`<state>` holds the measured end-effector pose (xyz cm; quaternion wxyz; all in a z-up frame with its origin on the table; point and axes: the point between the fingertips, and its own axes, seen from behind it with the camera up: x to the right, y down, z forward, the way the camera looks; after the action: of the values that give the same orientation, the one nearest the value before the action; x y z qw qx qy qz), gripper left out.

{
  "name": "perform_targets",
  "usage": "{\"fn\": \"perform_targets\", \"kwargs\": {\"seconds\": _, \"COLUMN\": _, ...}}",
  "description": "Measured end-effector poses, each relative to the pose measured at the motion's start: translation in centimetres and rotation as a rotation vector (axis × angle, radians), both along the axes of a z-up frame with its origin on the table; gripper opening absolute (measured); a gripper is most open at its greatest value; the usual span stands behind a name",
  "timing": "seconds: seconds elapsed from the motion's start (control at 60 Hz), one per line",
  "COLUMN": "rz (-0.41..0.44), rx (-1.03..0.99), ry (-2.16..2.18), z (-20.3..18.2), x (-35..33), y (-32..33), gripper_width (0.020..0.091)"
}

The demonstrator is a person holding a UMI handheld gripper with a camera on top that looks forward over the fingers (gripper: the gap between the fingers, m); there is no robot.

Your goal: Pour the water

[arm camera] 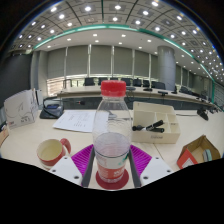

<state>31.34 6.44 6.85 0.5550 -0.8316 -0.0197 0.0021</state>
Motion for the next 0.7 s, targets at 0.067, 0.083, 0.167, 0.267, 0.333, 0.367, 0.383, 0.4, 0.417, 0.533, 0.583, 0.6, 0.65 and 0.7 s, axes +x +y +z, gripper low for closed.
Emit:
{"fn": "perform_targets", "kwargs": {"seconds": 0.067, "rz": -0.005, "rx": -0.033, "ry": 0.002, "z": 0.0, "x": -0.2, "y": -0.5, "gripper_width": 0.0868}}
{"fn": "perform_targets", "kwargs": {"seconds": 0.083, "rz": -0.011, "rx": -0.039, "ry": 0.004, "z": 0.1, "x": -0.2, "y": -0.7, "gripper_width": 0.084}}
{"fn": "perform_targets", "kwargs": {"seconds": 0.167, "rz": -0.053, "rx": -0.064, "ry": 0.009, "z": 1.1, "x": 0.1, "y": -1.9, "gripper_width": 0.0867}}
{"fn": "perform_targets", "kwargs": {"seconds": 0.267, "rz": -0.081, "rx": -0.083, "ry": 0.003, "z": 3.1, "x": 0.2, "y": -3.5, "gripper_width": 0.0853}}
{"fn": "perform_targets", "kwargs": {"seconds": 0.333, "rz": -0.098, "rx": -0.098, "ry": -0.007, "z": 4.9, "x": -0.4, "y": -5.6, "gripper_width": 0.0859}}
{"fn": "perform_targets", "kwargs": {"seconds": 0.367, "rz": -0.104, "rx": -0.108, "ry": -0.01, "z": 5.7, "x": -0.7, "y": -6.7, "gripper_width": 0.086}}
{"fn": "perform_targets", "kwargs": {"seconds": 0.383, "rz": -0.109, "rx": -0.113, "ry": -0.012, "z": 6.1, "x": -0.8, "y": -7.1, "gripper_width": 0.086}}
{"fn": "perform_targets", "kwargs": {"seconds": 0.4, "rz": -0.113, "rx": -0.117, "ry": -0.011, "z": 6.5, "x": -1.0, "y": -7.6, "gripper_width": 0.0862}}
{"fn": "perform_targets", "kwargs": {"seconds": 0.417, "rz": -0.117, "rx": -0.122, "ry": -0.011, "z": 7.0, "x": -1.2, "y": -8.3, "gripper_width": 0.0861}}
{"fn": "perform_targets", "kwargs": {"seconds": 0.533, "rz": -0.154, "rx": -0.179, "ry": -0.013, "z": 9.6, "x": -2.9, "y": -13.2, "gripper_width": 0.086}}
{"fn": "perform_targets", "kwargs": {"seconds": 0.583, "rz": -0.162, "rx": -0.201, "ry": -0.018, "z": 11.2, "x": -4.3, "y": -16.0, "gripper_width": 0.0863}}
{"fn": "perform_targets", "kwargs": {"seconds": 0.6, "rz": -0.16, "rx": -0.205, "ry": -0.02, "z": 11.6, "x": -4.8, "y": -16.9, "gripper_width": 0.086}}
{"fn": "perform_targets", "kwargs": {"seconds": 0.65, "rz": -0.164, "rx": -0.225, "ry": -0.03, "z": 12.4, "x": -5.9, "y": -19.0, "gripper_width": 0.0857}}
{"fn": "perform_targets", "kwargs": {"seconds": 0.7, "rz": -0.161, "rx": -0.236, "ry": -0.034, "z": 13.4, "x": -7.3, "y": -21.6, "gripper_width": 0.0857}}
